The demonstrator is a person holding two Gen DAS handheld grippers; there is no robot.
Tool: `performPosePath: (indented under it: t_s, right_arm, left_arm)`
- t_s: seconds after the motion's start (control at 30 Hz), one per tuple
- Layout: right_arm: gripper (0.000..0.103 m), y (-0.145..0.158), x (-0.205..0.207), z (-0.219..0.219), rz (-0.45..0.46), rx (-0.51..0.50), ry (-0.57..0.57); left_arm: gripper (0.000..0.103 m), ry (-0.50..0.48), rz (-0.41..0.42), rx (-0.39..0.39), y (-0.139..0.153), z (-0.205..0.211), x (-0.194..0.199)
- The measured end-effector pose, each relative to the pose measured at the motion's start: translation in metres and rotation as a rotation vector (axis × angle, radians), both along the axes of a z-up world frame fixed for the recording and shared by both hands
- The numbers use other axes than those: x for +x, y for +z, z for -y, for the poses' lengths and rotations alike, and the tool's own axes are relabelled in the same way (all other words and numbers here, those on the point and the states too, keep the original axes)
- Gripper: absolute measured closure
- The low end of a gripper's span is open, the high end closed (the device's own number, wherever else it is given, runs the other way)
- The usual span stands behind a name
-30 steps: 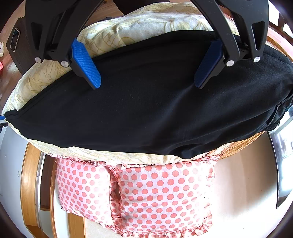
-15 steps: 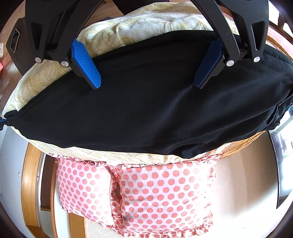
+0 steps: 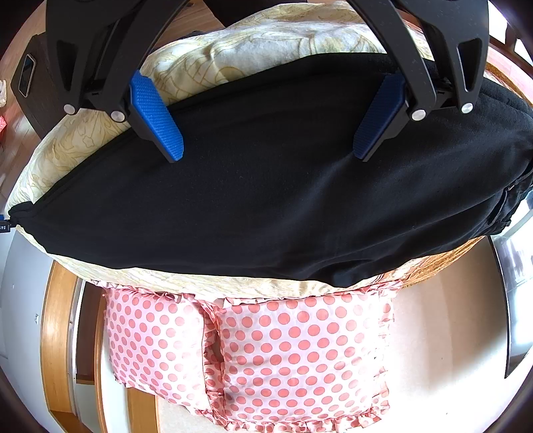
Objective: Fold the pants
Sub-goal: 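Move the right gripper to the pants leg hem and grasp it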
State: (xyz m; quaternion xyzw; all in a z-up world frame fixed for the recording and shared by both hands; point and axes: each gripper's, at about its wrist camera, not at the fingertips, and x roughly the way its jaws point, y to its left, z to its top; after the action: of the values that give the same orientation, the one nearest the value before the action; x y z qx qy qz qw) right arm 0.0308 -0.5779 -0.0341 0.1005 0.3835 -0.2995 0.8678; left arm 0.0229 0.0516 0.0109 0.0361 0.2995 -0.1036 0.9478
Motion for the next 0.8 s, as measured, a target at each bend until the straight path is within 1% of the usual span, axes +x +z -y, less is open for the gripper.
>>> performPosePath:
  t_s: [0.07,0.17,0.27,0.3,0.37,0.4,0.43,0.47,0.5,0.53,0.57,0.6,0.77,0.8]
  right_arm:
    - [0.037,0.001,-0.002,0.006,0.01,0.012,-0.009]
    - [0.037,-0.005,-0.003,0.019,0.034,0.117,-0.019]
    - [0.038,-0.015,-0.002,0.023,0.046,0.197,-0.018]
    - [0.039,-0.018,-0.001,0.021,0.051,0.218,-0.017]
    - [0.043,-0.019,-0.001,0.016,0.055,0.189,-0.017]
    - [0.049,-0.018,0.0,0.013,0.057,0.178,-0.009]
    - [0.06,-0.017,0.002,0.01,0.058,0.17,0.006]
    - [0.064,-0.016,0.004,0.006,0.05,0.15,0.019]
    - [0.075,-0.014,0.009,-0.001,0.026,0.098,0.036]
    - [0.084,-0.013,0.013,-0.006,0.011,0.061,0.057]
    - [0.085,-0.012,0.018,-0.014,-0.006,0.021,0.076]
    - [0.086,-0.012,0.021,-0.016,-0.012,0.002,0.085]
    - [0.089,-0.006,0.028,-0.04,-0.011,-0.114,0.131]
    - [0.089,-0.004,0.029,-0.043,-0.005,-0.124,0.143]
  left_arm:
    - [0.002,0.0,0.0,0.0,0.0,0.0,0.0]
    - [0.002,0.0,0.0,0.0,0.0,0.0,0.0]
    - [0.002,0.0,0.0,0.0,0.0,0.0,0.0]
    - [0.002,0.0,0.0,0.0,0.0,0.0,0.0]
    - [0.002,0.0,-0.001,0.0,0.0,0.0,0.0]
    - [0.002,0.0,0.0,0.001,0.0,0.0,0.0]
    - [0.002,0.0,0.0,0.001,0.0,0.0,0.0]
    - [0.002,0.0,0.0,0.0,0.0,0.0,0.0]
    - [0.002,0.0,0.0,0.0,0.0,0.0,0.0]
    - [0.002,0.0,0.001,0.0,0.0,0.0,0.0]
    - [0.002,0.001,0.002,0.0,0.0,0.0,0.0]
    - [0.002,0.0,0.001,0.0,0.0,-0.001,0.0]
    - [0.002,-0.002,0.0,0.001,0.0,-0.001,0.0]
    - [0.002,-0.001,0.0,0.0,0.0,-0.001,0.0]
